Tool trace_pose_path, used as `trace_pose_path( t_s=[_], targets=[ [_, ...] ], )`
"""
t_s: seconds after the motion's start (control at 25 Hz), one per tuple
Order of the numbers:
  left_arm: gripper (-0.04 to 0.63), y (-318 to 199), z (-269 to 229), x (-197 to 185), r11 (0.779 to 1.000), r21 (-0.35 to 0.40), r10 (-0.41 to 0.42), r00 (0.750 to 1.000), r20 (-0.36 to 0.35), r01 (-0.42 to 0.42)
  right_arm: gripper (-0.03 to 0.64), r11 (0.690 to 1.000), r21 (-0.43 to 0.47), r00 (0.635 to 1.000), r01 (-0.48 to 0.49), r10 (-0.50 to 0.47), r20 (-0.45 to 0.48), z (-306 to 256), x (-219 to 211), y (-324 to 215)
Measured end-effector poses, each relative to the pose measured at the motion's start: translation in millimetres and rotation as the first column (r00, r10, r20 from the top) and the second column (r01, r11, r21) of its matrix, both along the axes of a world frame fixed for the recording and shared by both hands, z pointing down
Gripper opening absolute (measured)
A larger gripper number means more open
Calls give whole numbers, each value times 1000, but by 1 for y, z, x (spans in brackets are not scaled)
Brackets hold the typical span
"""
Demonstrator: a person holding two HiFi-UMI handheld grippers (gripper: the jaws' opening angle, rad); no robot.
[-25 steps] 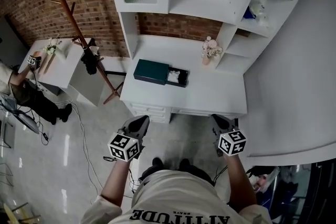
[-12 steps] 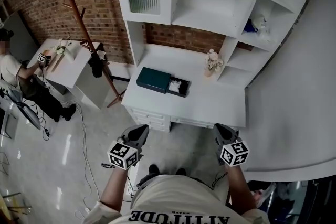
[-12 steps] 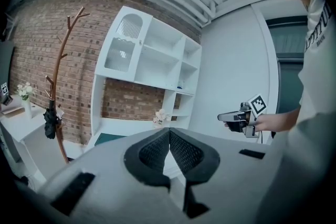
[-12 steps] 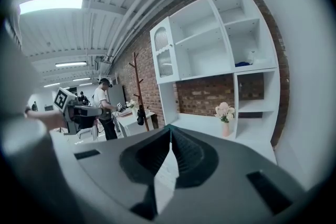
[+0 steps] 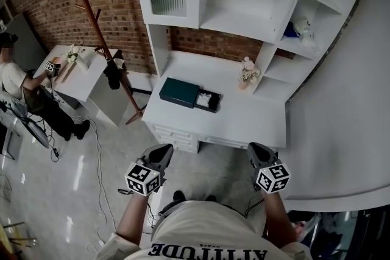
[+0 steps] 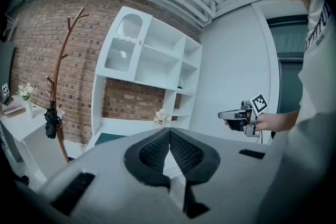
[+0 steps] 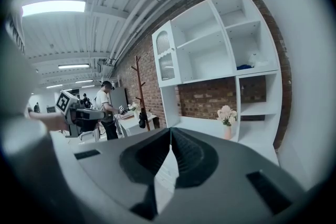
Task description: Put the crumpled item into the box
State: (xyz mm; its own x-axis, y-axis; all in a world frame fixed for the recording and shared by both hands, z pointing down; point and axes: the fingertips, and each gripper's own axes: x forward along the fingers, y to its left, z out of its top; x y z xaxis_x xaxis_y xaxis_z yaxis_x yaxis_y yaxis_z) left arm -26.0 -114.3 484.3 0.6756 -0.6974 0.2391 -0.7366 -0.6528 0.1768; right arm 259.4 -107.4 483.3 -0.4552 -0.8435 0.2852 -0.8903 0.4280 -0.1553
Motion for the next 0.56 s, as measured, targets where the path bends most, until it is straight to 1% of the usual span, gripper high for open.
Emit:
trace_pose_path(
  t_s=[0.56],
  targets=[
    [26,-8,-7,-6,1000,15,-5,1000,-3,5,35,1000,14,1000,4,-5,10,-3,-7,-6]
  ],
)
